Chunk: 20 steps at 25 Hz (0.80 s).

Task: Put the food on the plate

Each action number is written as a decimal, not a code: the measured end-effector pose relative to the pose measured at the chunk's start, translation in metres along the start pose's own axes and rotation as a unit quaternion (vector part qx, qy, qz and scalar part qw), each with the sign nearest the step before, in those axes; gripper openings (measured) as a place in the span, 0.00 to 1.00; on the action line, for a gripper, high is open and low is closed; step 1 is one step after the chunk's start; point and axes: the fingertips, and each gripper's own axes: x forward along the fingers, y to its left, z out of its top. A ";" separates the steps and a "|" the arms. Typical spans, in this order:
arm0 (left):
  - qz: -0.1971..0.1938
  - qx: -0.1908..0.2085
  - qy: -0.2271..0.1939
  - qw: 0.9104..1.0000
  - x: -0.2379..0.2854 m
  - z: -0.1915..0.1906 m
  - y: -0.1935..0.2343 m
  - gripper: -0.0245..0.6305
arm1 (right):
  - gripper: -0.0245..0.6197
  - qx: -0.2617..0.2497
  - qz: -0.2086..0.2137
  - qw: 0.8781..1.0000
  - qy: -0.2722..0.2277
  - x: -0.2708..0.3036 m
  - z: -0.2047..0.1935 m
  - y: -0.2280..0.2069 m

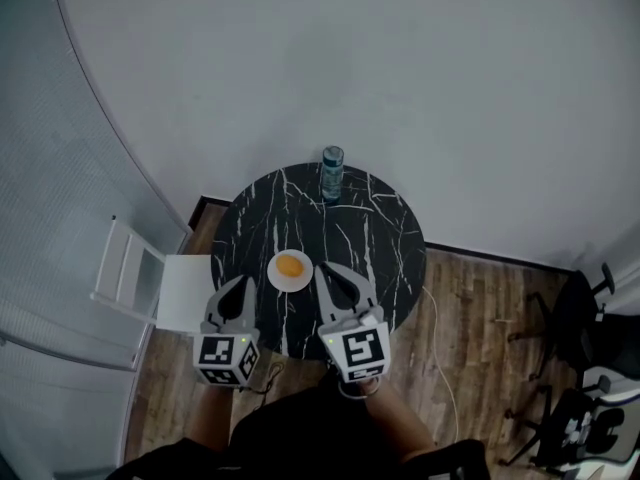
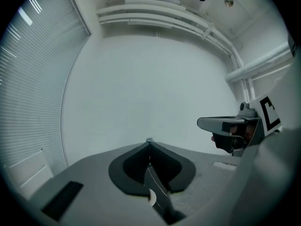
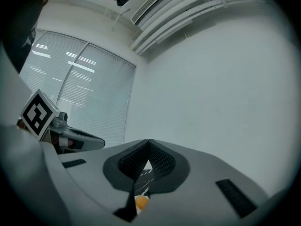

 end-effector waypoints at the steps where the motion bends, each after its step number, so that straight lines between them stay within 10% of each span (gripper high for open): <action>1: -0.001 0.000 -0.001 1.000 0.001 0.001 0.000 0.04 | 0.03 0.001 -0.001 1.000 0.000 0.000 0.000 -0.001; 20: -0.006 0.009 0.001 1.000 0.033 0.004 -0.005 0.04 | 0.03 0.005 0.000 1.000 -0.007 0.017 -0.006 -0.025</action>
